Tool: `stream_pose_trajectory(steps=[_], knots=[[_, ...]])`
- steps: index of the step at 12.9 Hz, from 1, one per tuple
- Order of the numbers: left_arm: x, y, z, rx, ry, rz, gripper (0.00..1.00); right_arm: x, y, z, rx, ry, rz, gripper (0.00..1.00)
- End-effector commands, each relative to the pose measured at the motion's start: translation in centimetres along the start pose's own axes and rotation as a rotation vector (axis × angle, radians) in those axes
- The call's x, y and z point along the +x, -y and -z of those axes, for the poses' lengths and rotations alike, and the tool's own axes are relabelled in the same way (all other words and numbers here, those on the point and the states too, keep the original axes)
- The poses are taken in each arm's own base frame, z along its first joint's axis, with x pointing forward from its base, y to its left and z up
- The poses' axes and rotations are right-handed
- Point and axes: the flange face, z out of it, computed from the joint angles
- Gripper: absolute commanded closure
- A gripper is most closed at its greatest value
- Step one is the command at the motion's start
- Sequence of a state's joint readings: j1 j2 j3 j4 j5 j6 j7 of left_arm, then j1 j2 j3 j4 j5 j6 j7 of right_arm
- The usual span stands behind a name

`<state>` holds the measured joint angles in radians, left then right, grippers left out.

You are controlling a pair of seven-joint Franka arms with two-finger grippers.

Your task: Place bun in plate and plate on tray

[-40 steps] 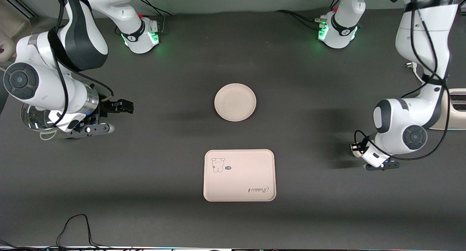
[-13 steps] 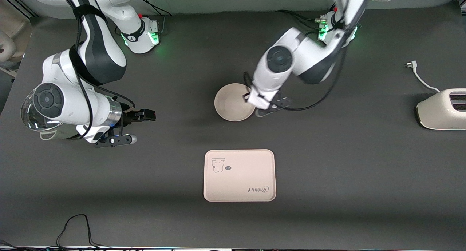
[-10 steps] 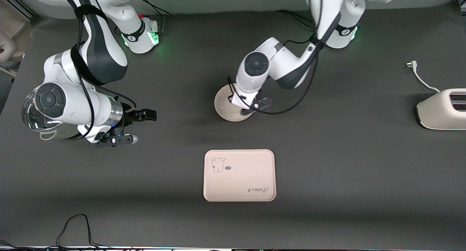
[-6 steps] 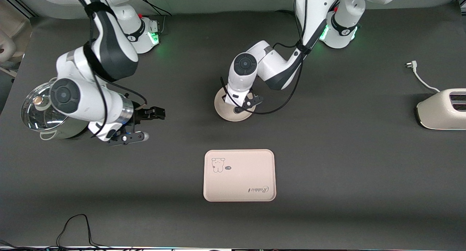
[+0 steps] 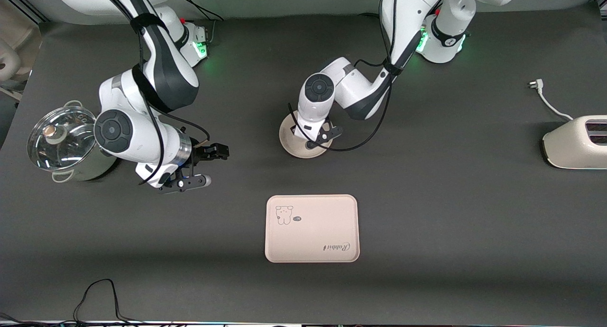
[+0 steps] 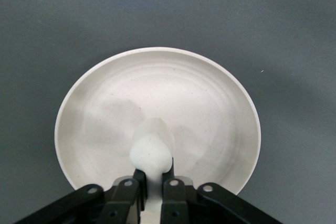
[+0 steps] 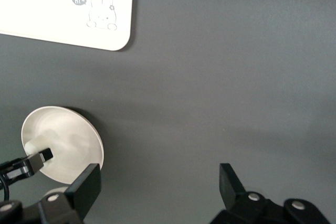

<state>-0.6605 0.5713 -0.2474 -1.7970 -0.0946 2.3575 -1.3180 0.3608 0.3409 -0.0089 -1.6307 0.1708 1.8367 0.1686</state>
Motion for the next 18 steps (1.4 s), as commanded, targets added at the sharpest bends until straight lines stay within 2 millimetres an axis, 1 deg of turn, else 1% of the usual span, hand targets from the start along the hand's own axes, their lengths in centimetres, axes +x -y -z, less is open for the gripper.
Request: stream_pose_trajectory(steps=[1, 2, 3, 4, 5, 7, 11, 12, 13, 14, 15, 17, 18], knots=[[-0.7, -0.2, -0.3, -0.012, -0.02, 0.019, 0.0, -0.2, 1.3, -3.5, 0.002, -0.03, -0.003, 0.0], [-0.8, -0.2, -0.3, -0.012, -0.02, 0.022, 0.0, -0.4, 1.3, -4.9, -0.001, -0.034, -0.003, 0.0], [-0.5, -0.1, -0.1, -0.007, -0.02, 0.025, 0.0, -1.0, 1.4, -5.7, -0.004, -0.032, -0.001, 0.0], [-0.5, -0.1, 0.1, -0.008, -0.021, 0.026, 0.0, -1.3, 1.0, -6.3, -0.006, -0.027, -0.007, 0.0], [-0.5, -0.2, 0.2, -0.012, -0.021, 0.025, 0.0, -1.4, 1.1, -6.7, -0.008, -0.023, -0.006, 0.0], [-0.3, -0.2, 0.1, -0.014, -0.022, 0.028, 0.0, -1.6, 2.2, -6.9, -0.005, -0.024, 0.009, 0.0], [-0.1, -0.1, 0.7, -0.011, -0.024, 0.032, 0.0, -1.3, 2.3, -7.8, -0.001, -0.042, 0.001, 0.0], [0.4, 0.1, 1.4, -0.011, -0.031, 0.037, 0.0, -1.2, 2.1, -8.1, 0.002, -0.054, -0.009, 0.0], [2.6, 0.9, 2.6, 0.007, -0.048, 0.062, 0.0, -1.3, 1.8, -9.5, 0.003, -0.071, -0.015, 0.0], [4.4, 1.5, 4.5, 0.023, -0.066, 0.081, 0.0, -1.7, 2.1, -11.3, 0.004, -0.098, -0.011, 0.0], [5.5, 2.2, 6.5, 0.044, -0.1, 0.062, 0.0, -2.6, 3.5, -12.7, 0.001, -0.112, 0.012, 0.0], [9.7, 4.4, 11.2, 0.074, -0.142, 0.015, 0.0, -3.5, 4.5, -14.6, 0.014, -0.116, -0.021, 0.0], [12.1, 6.0, 13.7, 0.079, -0.139, -0.004, 0.0, -4.3, 6.7, -15.7, 0.012, -0.11, -0.011, 0.0]])
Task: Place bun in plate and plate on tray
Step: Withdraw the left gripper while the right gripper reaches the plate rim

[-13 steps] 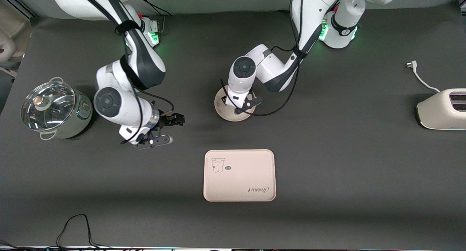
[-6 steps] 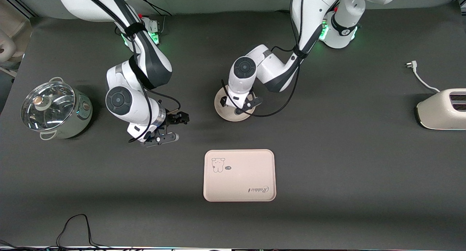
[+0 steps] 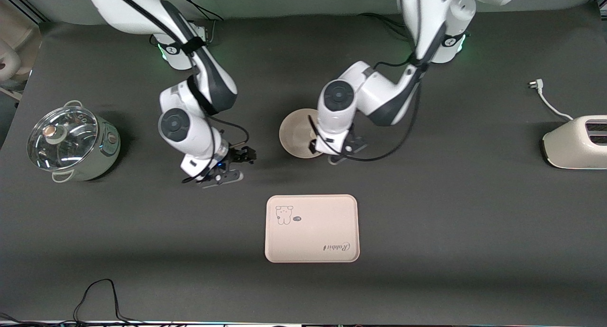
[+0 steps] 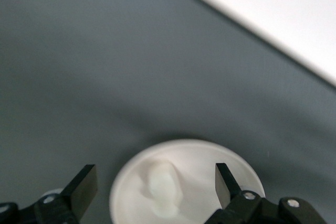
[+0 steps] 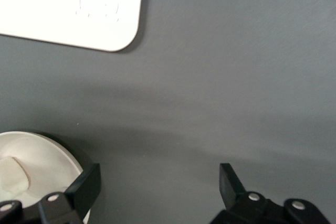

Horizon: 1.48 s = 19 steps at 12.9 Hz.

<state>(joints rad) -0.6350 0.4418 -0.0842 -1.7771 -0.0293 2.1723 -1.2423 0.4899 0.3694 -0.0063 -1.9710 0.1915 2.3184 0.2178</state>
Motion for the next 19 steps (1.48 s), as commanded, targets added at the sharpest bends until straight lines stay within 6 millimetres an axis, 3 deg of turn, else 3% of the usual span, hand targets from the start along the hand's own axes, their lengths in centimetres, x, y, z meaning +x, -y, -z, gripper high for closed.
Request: stream_pose_trajectory(steps=[1, 4, 6, 9, 12, 13, 15, 17, 19], knots=[[6.2, 4.7, 6.0, 0.02, -0.013, -0.049, 0.0, -2.1, 4.3, -2.3, 0.012, -0.012, -0.041, 0.0], [14.4, 11.4, 12.1, 0.006, -0.027, -0.109, 0.0, -4.6, 7.0, -7.0, 0.008, -0.06, -0.05, 0.0], [19.0, 16.9, 15.5, 0.005, -0.025, -0.191, 0.0, -6.2, 7.8, -8.5, 0.005, -0.073, -0.034, 0.0], [22.5, 23.1, 18.9, 0.006, -0.021, -0.235, 0.0, -9.0, 10.0, -10.8, -0.005, -0.065, -0.05, 0.0], [23.8, 26.2, 20.8, 0.005, -0.021, -0.266, 0.0, -10.0, 9.0, -12.7, -0.004, -0.096, -0.051, 0.02], [23.9, 27.0, 21.3, 0.008, -0.017, -0.297, 0.0, -10.0, 9.0, -12.7, -0.004, -0.096, -0.051, 0.08], [25.3, 29.2, 22.0, 0.009, -0.009, -0.338, 0.0, -10.2, 9.3, -12.8, -0.004, -0.096, -0.047, 0.37], [25.2, 29.3, 22.5, 0.016, 0.001, -0.348, 0.0, -10.3, 9.7, -12.8, -0.003, -0.096, -0.042, 0.66], [25.3, 29.1, 23.3, 0.015, -0.024, -0.352, 0.0, -10.3, 9.8, -12.6, 0.0, -0.098, -0.043, 0.89]])
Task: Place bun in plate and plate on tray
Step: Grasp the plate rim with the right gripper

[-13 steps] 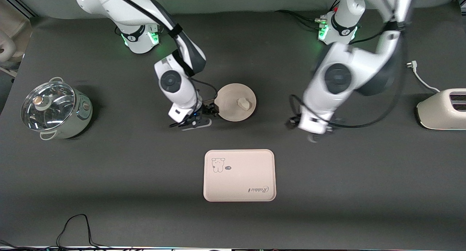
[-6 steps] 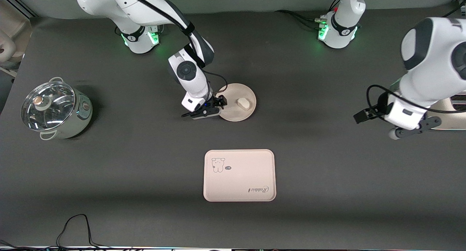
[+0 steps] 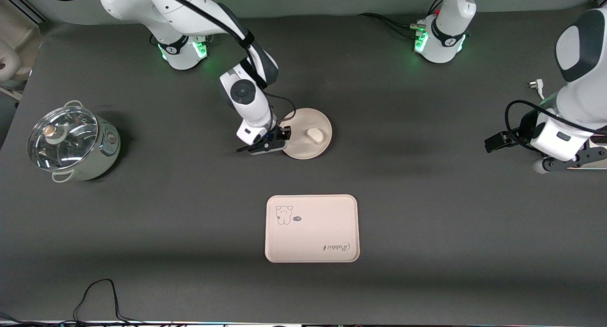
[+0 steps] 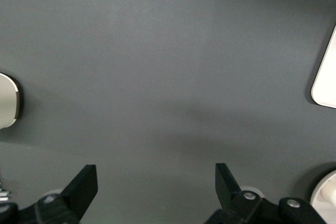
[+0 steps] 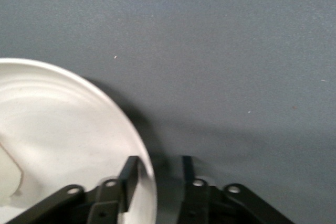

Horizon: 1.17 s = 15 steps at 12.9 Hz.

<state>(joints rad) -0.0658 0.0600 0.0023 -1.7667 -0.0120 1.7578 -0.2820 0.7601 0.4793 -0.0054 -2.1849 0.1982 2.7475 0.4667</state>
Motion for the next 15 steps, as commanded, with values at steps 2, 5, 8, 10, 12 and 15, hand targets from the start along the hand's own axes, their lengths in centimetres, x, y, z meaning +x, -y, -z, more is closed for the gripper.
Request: stream_pose_trajectory(steps=[2, 5, 8, 10, 12, 15], knots=[[0.0, 0.2, 2.6, 0.042, -0.039, -0.029, 0.0, 0.0, 0.5, 0.4, 0.014, -0.009, -0.025, 1.0], [0.3, 0.8, 4.6, 0.066, -0.06, -0.075, 0.0, 0.4, 0.8, 1.2, 0.03, -0.016, -0.036, 1.0], [0.7, 1.4, 4.2, 0.075, -0.046, -0.071, 0.0, 2.2, 2.5, 3.3, 0.068, 0.008, -0.079, 1.0], [0.9, 2.0, 4.3, 0.073, -0.04, -0.061, 0.0, 4.2, 3.4, 5.4, 0.092, 0.023, -0.097, 1.0], [0.7, 1.8, 4.2, 0.074, -0.032, -0.052, 0.0, 7.0, 4.1, 8.9, 0.128, -0.006, -0.11, 1.0], [-0.1, 0.8, 4.1, 0.083, -0.001, -0.074, 0.0, 13.8, 2.8, 15.2, 0.175, -0.037, -0.149, 1.0]])
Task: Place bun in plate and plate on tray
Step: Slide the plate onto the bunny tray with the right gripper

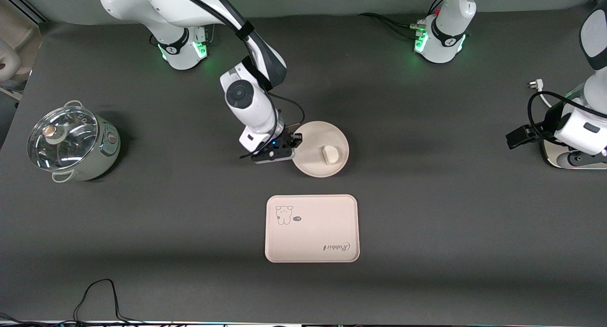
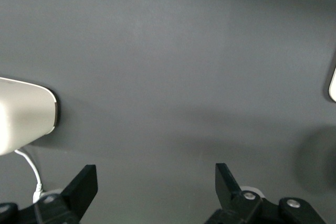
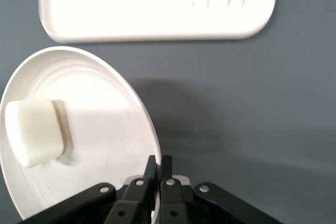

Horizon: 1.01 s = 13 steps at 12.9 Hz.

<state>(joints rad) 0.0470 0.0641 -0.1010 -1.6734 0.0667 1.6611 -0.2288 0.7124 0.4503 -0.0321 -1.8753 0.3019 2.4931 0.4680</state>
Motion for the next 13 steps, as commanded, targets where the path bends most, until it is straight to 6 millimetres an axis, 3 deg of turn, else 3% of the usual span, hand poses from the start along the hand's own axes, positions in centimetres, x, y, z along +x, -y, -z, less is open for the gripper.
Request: stream_pose_trajectory(steps=[1, 3, 6, 9, 13], knots=[[0.0, -0.8, 1.3, 0.0, -0.015, -0.02, 0.0, 6.6, 1.3, 5.8, 0.057, -0.012, -0.035, 1.0], [0.1, -1.4, 1.4, -0.011, -0.022, -0.024, 0.0, 11.6, 1.7, 8.6, 0.076, -0.028, -0.044, 1.0], [0.2, -2.2, 1.6, -0.013, -0.046, -0.036, 0.0, 16.8, 0.4, 7.3, 0.103, -0.068, -0.076, 1.0], [0.8, -2.1, 2.2, -0.015, -0.099, -0.035, 0.0, 20.0, -1.6, 2.6, 0.113, -0.106, -0.105, 1.0], [0.8, -1.9, 3.2, -0.023, -0.126, -0.03, 0.0, 20.2, -4.5, -8.7, 0.118, -0.172, -0.143, 1.0]])
